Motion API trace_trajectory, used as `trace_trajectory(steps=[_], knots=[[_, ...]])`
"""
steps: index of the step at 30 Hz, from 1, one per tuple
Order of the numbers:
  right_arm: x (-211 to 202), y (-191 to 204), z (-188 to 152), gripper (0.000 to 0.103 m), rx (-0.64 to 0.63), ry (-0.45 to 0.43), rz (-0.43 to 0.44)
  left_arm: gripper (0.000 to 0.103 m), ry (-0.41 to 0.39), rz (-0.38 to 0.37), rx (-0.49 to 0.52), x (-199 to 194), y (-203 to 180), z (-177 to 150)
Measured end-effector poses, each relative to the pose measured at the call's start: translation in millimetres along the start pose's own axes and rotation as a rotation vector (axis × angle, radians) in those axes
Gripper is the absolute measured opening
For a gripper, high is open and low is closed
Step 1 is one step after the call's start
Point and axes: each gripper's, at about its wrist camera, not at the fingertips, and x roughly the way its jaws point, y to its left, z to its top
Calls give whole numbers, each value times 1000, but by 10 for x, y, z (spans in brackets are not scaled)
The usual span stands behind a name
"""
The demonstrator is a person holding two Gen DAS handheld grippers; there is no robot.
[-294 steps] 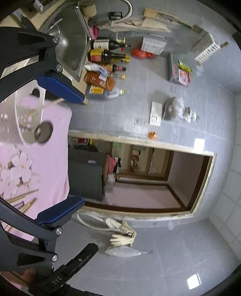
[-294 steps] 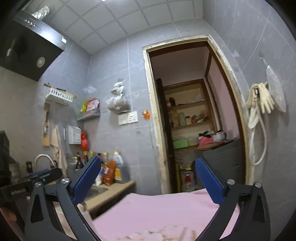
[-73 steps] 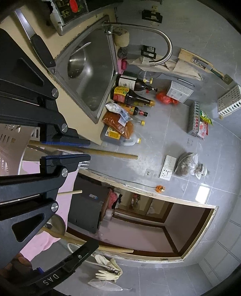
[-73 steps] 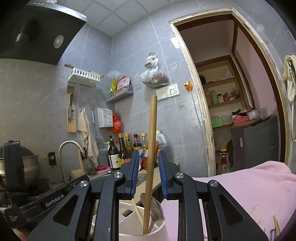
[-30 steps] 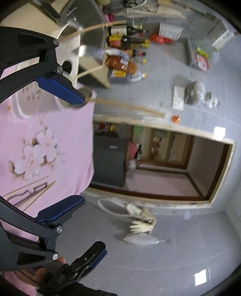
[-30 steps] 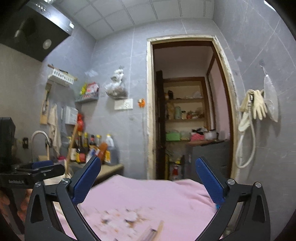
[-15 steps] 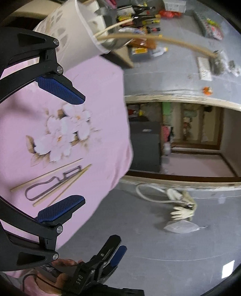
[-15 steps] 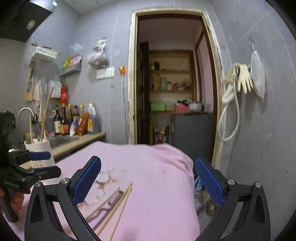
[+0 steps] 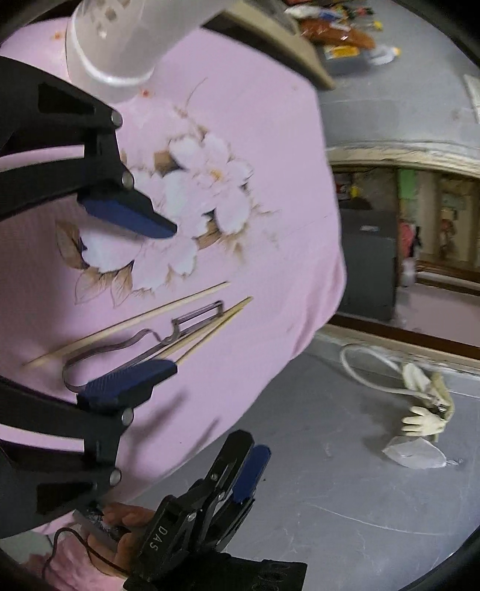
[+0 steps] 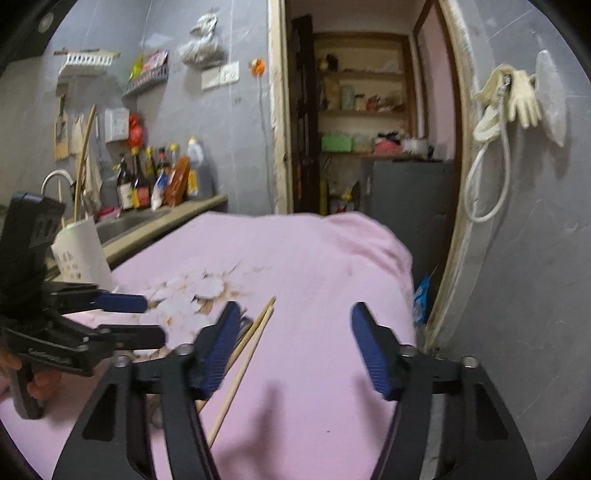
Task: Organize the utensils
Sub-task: 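Move both grippers back to the remaining chopsticks beside the peeler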
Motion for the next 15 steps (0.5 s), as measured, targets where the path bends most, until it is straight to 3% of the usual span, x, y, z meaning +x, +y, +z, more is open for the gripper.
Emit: trace_trajectory(steps=[4, 15], knots=[[134, 15, -11, 42, -10, 77, 40, 40, 56, -32, -3, 118, 13, 30], [406, 48, -58, 25, -31, 242, 100, 18, 192, -37, -60, 435, 143, 113]])
